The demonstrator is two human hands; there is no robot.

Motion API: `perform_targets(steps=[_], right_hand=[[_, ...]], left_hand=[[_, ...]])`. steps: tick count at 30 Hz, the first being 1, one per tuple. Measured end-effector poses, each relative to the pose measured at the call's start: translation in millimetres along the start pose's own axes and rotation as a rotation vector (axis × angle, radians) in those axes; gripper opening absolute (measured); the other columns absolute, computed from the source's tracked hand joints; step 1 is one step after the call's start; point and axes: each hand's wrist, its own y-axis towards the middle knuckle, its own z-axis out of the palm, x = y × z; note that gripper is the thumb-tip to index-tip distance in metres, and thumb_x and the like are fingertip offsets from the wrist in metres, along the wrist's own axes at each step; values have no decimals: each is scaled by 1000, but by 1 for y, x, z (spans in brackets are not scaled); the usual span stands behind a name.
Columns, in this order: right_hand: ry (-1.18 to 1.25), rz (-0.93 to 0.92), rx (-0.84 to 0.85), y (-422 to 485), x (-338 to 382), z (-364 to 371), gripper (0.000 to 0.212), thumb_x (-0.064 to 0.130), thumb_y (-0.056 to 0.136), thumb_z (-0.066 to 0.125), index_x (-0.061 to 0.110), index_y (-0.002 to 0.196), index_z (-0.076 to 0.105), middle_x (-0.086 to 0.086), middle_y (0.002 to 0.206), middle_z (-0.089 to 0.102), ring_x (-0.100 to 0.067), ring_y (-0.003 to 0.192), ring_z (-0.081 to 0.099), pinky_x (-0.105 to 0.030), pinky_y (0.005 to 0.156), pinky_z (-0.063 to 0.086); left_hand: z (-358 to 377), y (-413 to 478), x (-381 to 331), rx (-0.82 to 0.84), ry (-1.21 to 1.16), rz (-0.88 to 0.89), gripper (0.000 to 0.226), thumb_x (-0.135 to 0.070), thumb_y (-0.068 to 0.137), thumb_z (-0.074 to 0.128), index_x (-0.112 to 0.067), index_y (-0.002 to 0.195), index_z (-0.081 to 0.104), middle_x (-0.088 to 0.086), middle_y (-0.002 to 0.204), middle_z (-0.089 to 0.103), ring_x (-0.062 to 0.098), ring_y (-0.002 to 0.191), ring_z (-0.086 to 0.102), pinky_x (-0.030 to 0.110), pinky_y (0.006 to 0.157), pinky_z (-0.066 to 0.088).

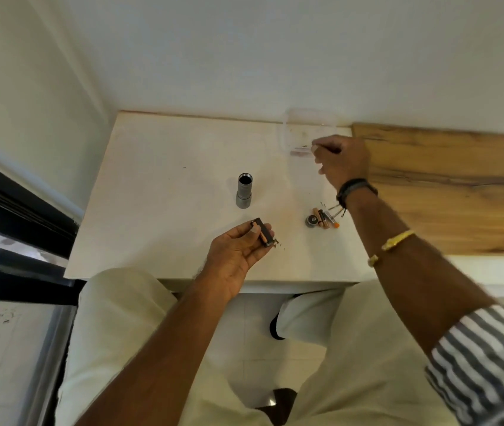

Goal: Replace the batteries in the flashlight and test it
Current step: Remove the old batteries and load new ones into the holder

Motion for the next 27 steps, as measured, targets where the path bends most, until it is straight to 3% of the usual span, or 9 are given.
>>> perform_targets(steps=[4,9,14,20,24,27], right_hand=[[-213,-16,74,38,-14,22,13,11,85,75,12,96,82,-5,93,79,-16,91,73,-31,89,59],[-531,-63,254,64,-2,21,14,15,83,75,18,95,82,-5,102,79,-24,97,73,-29,88,58],[-826,-64,381,77,20,24,26,34,83,77,18,104,78,-8,109,75,-33,103,69,-43,90,59],[-896,-76,455,82,25,33,27,24,89,63,13,110,75,-10,117,73,-36,105,67,-45,96,57],[-879,-139,475,81,20,33,13,17,88,68,24,91,79,-5,115,75,-35,103,68,-41,91,58],[-884,-174,466,82,15,33,23,7,87,68,27,87,80,-5,112,76,-34,101,68,-36,86,57]], left_hand=[[-15,7,-4,-37,1,-31,30,-4,94,59,4,122,60,21,114,71,31,107,70,38,85,60],[-15,-9,-4,4,-28,-31,35,-7,90,61,4,124,60,20,116,71,30,108,69,36,84,60],[-9,-18,-3,38,-17,-12,43,-11,85,65,3,125,60,19,116,71,28,109,69,34,83,59],[-5,-20,-1,29,-14,-16,36,-7,92,60,3,126,59,20,117,71,29,109,69,34,82,60],[-4,-21,-1,29,-24,-20,35,-7,94,58,3,128,58,20,119,70,30,111,68,35,84,59],[-5,-22,-2,33,-58,-22,34,-5,95,58,2,129,58,22,118,69,32,111,68,37,86,59]])
